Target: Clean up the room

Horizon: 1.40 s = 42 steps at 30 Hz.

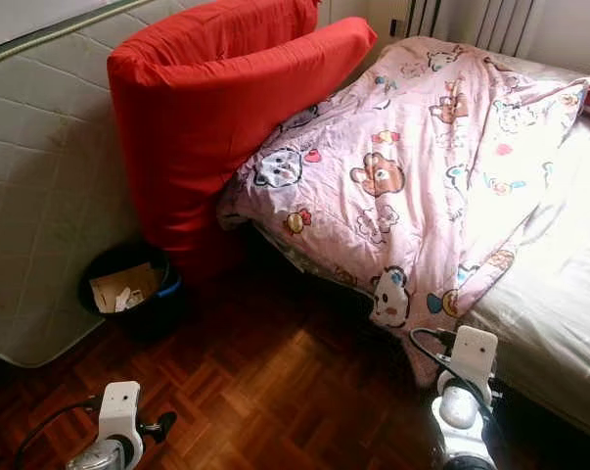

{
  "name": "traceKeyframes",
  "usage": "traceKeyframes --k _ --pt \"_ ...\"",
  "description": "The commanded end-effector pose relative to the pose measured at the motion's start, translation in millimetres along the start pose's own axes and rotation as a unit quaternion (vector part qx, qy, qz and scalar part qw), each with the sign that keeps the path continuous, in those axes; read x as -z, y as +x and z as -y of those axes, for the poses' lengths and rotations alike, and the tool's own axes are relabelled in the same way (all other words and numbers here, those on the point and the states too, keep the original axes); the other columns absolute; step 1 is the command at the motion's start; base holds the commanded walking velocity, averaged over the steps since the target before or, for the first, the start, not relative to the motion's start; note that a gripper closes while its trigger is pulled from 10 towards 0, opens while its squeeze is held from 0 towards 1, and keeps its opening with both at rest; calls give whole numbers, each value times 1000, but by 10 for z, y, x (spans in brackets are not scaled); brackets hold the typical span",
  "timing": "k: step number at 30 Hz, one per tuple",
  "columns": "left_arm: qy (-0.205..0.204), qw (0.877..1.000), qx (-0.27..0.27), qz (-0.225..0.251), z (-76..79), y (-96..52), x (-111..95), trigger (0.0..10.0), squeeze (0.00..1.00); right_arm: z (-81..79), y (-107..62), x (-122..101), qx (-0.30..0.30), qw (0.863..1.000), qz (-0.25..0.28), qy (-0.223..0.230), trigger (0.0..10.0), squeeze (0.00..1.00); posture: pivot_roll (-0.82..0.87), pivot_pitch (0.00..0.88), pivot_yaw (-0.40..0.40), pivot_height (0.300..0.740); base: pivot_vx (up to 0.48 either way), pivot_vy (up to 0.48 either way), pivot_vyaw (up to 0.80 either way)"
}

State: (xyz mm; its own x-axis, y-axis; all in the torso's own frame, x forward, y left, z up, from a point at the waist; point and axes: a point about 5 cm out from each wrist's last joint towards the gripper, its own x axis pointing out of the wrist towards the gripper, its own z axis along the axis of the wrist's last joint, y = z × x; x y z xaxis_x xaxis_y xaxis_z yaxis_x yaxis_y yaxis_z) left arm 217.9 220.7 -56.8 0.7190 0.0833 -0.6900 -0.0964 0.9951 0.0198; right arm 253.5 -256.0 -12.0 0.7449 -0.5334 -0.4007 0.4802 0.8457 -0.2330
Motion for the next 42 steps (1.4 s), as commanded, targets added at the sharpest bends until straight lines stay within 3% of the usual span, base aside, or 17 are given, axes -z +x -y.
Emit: traceKeyframes --k 1,5,7,8,13,17,24,34,42 --pt "5 1000 -5 -19 -46 -21 79 10000 0 -29 -54 157 -21 999 -34 -14 10000 0 42 90 58 740 0 0 0" --pt "4 1000 -3 -21 -31 -20 86 10000 0 -220 -214 450 -120 986 -97 -57 10000 0 36 87 53 740 0 0 0" --pt "4 1000 -3 -21 -28 -20 87 10000 0 -250 -246 499 -136 983 -109 -62 10000 0 35 87 52 740 0 0 0" --pt "3 1000 -2 -22 -18 -20 92 10000 0 -315 -346 642 -178 971 -134 -88 10000 0 29 83 47 740 0 0 0" --pt "0 1000 -1 -24 6 -20 107 10000 0 -276 -513 926 -205 951 -189 -131 10000 0 36 75 38 740 0 0 0" --pt "-7 1000 -5 -27 19 -26 135 10000 0 -187 -600 1080 -183 952 -225 -95 10000 0 43 70 31 740 0 0 0" --pt "-8 999 -6 -31 20 -31 157 10000 0 -221 -641 1108 -186 953 -229 -65 10000 0 27 65 35 740 0 0 0" --pt "-9 1000 -6 -29 14 -29 147 10000 0 -227 -627 1083 -187 956 -221 -50 10000 0 24 74 37 740 0 0 0" --pt "-10 999 -7 -31 12 -28 147 10000 0 -201 -642 1113 -190 953 -224 -67 10000 0 33 78 31 740 0 0 66"
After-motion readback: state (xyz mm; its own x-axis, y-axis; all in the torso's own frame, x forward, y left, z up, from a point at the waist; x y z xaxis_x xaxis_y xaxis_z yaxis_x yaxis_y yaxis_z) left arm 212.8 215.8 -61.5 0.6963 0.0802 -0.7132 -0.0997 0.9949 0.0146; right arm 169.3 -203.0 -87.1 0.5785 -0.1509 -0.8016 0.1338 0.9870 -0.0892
